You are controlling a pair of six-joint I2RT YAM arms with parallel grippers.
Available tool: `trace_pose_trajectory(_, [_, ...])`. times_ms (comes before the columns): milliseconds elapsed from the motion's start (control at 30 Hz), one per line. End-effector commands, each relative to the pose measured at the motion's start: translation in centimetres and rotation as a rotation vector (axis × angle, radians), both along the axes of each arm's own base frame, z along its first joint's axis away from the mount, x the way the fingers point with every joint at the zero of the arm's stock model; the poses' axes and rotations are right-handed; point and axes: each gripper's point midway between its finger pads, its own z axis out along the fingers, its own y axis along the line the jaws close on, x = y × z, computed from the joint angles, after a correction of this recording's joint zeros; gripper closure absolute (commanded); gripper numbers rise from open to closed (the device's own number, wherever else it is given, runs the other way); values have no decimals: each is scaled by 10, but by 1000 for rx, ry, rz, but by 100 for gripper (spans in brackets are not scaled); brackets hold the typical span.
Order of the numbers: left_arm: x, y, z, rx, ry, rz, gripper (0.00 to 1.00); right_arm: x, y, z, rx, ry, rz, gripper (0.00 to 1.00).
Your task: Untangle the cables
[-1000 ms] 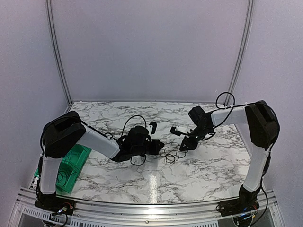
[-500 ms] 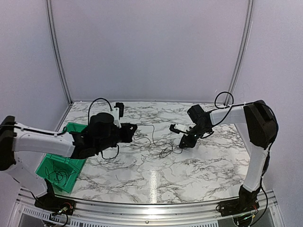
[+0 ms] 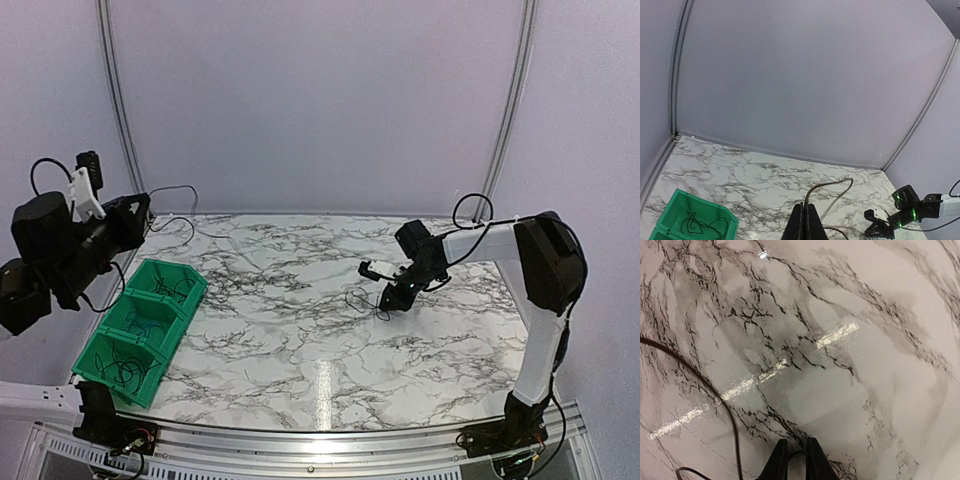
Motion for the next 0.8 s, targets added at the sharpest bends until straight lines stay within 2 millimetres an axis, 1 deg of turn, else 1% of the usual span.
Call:
trace_pose_trajectory(0, [-17, 60, 23, 129, 14, 166, 100, -14, -31, -42, -161, 87, -51, 85])
trace_pose_trajectory(100, [-29, 90, 46, 121, -17, 229, 100, -16, -33, -46, -171, 97, -52, 85])
trace_pose_trajectory(167, [-34, 101, 56, 127, -31, 254, 100, -16, -33, -47, -174, 100, -52, 85])
trace_pose_trajectory(233, [-36, 104, 60, 137, -30, 259, 100, -16, -33, -47, -177, 103, -52, 85])
trace_pose_trajectory(300, [-34, 97, 60, 145, -22, 233, 100, -16, -33, -46, -178, 100, -53, 85])
trace_pose_trajectory(400, [-30, 84, 54, 161, 0, 189, 100, -15, -32, -43, -173, 93, -52, 86])
trace_pose_trajectory(533, [-26, 72, 39, 184, 51, 162, 100, -15, -32, -41, -169, 88, -48, 86])
trace_pose_trajectory(667, [-22, 58, 12, 214, 135, 118, 100, -15, -32, -41, -168, 90, -46, 86])
trace_pose_trajectory(767, [-22, 57, -9, 265, 202, 127, 100, -16, -31, -41, -166, 94, -42, 86])
